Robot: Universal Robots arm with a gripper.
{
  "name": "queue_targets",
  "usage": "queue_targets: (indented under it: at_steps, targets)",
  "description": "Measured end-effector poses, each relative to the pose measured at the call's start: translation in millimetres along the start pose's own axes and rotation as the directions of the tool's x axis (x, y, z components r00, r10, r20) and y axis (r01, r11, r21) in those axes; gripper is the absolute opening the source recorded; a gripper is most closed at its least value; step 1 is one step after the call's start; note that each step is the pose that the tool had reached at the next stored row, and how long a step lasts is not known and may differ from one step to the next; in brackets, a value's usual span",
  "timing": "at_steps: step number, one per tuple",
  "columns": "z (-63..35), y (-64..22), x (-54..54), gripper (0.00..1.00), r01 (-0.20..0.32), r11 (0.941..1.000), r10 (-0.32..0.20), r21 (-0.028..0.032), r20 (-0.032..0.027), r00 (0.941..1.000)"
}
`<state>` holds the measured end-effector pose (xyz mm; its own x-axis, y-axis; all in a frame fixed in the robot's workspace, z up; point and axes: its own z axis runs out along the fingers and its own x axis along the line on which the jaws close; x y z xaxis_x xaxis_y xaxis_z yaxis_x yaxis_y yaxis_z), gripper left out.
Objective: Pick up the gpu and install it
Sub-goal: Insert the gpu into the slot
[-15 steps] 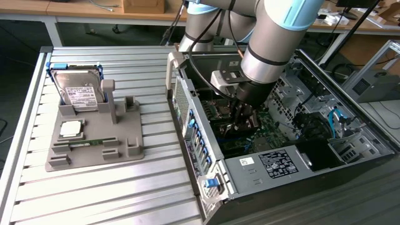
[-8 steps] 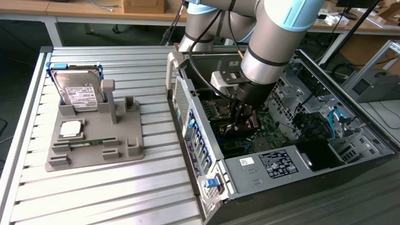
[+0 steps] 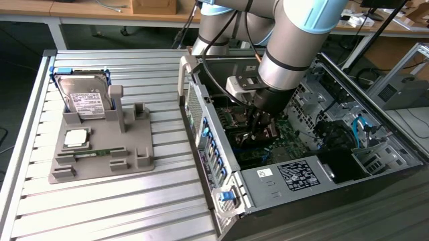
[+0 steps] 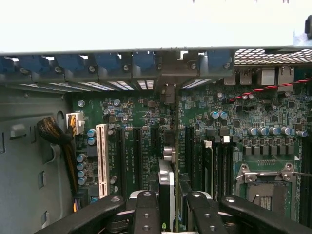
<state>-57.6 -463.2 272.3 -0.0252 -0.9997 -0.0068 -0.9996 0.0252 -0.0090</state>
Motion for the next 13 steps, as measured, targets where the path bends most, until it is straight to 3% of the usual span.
queue_targets:
  at_steps: [3, 6, 7, 10, 13]
  targets:
    - [0.0, 0.1, 0.1, 0.27, -0.003, 1.0, 0.003, -0.0002, 0.0031, 1.0]
    - [0.0, 0.1, 0.0, 0.27, -0.008, 1.0, 0.008, -0.0005, 0.0179, 0.9998]
    - [0.0, 0.1, 0.0, 0.27, -0.009, 1.0, 0.009, -0.0005, 0.0202, 0.9998]
    - [0.1, 0.4, 0.0, 0.27, -0.011, 0.9999, 0.011, -0.0006, 0.0248, 0.9996]
    - [0.2, 3.5, 0.2, 0.27, -0.012, 0.9999, 0.012, -0.0003, 0.0255, 0.9996]
